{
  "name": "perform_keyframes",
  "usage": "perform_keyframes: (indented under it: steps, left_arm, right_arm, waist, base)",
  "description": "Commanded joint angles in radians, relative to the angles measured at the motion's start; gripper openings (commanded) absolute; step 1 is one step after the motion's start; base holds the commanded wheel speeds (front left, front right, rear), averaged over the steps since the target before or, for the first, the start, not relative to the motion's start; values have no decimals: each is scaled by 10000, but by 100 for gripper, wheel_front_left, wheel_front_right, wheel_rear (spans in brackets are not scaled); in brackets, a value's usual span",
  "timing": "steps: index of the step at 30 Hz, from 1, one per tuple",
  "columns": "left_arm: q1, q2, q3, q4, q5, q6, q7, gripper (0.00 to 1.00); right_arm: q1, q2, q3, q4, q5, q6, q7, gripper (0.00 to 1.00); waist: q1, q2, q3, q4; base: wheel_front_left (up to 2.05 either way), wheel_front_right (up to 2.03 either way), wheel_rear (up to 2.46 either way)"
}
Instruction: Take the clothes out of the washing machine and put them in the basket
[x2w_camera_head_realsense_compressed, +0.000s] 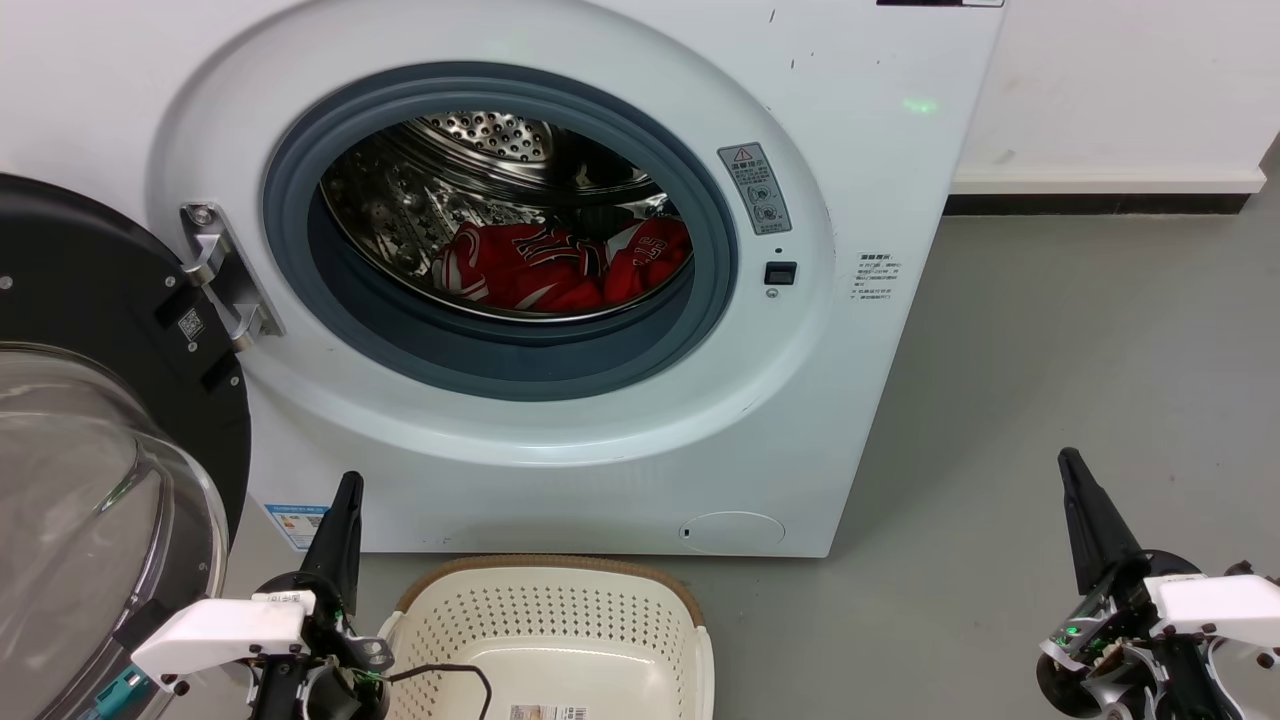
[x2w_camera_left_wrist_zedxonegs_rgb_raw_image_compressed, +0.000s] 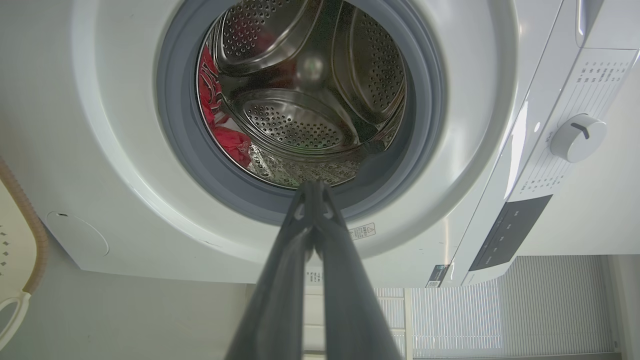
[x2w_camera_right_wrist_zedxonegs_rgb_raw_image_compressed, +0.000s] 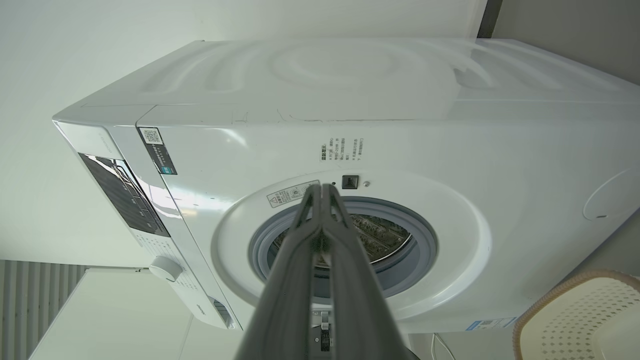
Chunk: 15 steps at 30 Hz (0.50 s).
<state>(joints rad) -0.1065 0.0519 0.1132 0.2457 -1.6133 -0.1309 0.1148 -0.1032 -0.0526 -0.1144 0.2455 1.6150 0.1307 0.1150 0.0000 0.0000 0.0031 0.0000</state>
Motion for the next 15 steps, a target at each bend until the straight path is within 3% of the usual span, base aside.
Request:
perform_keyframes:
  steps: [1,15]
  left_arm:
    - [-69,-22,25,6,17,-24,14,0]
    - [-69,-22,23,5,16,-24,13,0]
  right_arm:
    - [-130,36,1,12,-50,0,10,0]
    - [-130,36,1,12,-48,0,8,0]
  waist:
    - [0,0,0,0]
    - [0,0,0,0]
  base:
    - [0,0,0]
    - [0,0,0]
